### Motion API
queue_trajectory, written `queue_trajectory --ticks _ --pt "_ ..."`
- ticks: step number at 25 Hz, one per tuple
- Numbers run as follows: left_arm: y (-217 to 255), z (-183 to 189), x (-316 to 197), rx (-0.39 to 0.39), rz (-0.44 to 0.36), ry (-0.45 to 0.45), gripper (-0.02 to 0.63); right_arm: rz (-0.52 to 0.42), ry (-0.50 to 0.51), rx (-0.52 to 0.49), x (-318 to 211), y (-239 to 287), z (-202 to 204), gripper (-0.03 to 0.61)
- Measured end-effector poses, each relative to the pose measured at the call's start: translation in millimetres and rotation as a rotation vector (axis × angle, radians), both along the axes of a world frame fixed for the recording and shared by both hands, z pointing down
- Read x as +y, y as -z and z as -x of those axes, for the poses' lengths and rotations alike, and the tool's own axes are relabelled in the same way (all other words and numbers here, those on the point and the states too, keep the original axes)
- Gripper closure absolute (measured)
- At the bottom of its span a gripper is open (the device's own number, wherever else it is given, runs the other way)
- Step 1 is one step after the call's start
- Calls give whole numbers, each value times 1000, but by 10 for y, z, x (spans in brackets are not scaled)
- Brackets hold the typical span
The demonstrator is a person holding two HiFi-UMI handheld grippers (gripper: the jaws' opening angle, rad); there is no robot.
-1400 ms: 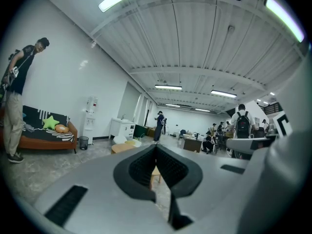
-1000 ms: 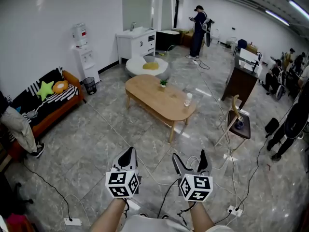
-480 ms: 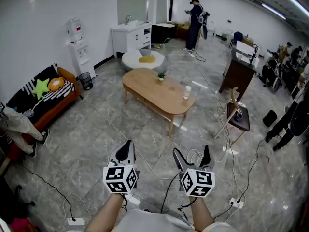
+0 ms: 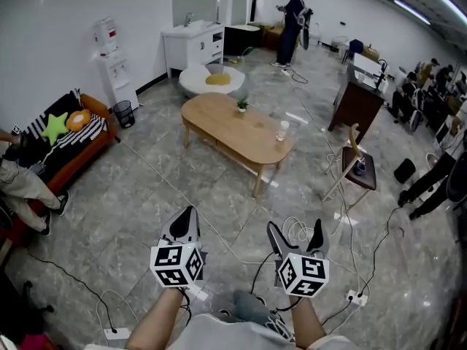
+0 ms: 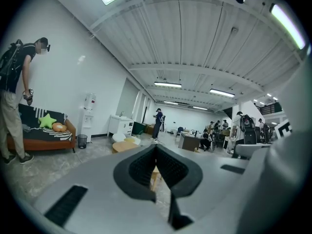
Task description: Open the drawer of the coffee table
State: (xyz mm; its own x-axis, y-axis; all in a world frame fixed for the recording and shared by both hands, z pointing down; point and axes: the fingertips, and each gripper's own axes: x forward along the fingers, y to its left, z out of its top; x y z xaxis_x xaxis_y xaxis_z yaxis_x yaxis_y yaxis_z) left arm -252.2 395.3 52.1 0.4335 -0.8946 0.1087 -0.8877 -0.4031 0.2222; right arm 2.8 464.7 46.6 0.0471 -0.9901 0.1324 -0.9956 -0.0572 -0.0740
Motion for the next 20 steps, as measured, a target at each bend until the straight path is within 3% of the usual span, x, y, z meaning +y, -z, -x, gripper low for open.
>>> queue_trajectory --ticks 9,20 --pt "-161 24 -456 -10 24 13 623 43 -22 -10 -453 -183 -151 -8" --pt "-215 -19 -1666 0 41 73 623 62 19 -25 -1831 -235 -307 -8"
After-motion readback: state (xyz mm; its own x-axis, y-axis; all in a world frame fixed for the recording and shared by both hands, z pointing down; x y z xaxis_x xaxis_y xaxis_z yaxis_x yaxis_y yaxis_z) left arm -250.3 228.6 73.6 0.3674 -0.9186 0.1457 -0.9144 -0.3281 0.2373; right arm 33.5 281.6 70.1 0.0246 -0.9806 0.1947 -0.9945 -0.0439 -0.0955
